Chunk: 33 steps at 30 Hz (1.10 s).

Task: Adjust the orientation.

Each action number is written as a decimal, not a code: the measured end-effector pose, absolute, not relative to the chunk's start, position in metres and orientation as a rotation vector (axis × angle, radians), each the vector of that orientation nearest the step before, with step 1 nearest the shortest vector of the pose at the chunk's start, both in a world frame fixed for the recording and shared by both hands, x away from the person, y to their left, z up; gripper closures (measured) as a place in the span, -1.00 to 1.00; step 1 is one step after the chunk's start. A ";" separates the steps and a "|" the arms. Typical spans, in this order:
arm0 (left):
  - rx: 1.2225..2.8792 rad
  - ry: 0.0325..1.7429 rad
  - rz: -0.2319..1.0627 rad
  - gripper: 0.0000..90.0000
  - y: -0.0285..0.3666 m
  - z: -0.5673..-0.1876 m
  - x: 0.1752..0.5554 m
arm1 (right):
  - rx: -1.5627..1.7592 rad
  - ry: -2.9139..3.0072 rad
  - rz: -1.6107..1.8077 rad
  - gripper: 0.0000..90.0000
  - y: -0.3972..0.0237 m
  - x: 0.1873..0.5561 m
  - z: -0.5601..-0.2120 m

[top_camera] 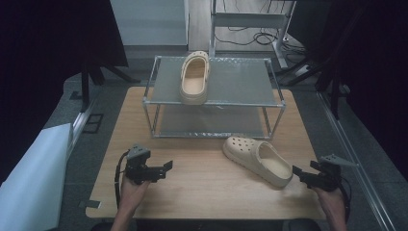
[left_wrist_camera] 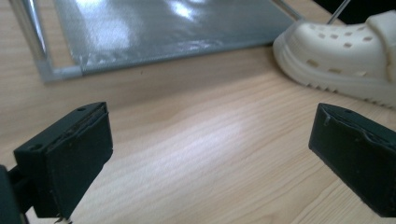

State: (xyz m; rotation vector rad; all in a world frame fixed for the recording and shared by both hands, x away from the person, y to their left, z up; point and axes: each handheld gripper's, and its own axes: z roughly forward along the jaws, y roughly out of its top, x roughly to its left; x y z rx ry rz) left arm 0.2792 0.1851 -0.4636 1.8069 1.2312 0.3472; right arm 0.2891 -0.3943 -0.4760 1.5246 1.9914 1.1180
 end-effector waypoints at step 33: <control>1.866 1.296 0.313 -1.00 0.181 -0.506 0.266 | 1.304 2.210 1.199 -0.67 -0.347 0.315 -0.460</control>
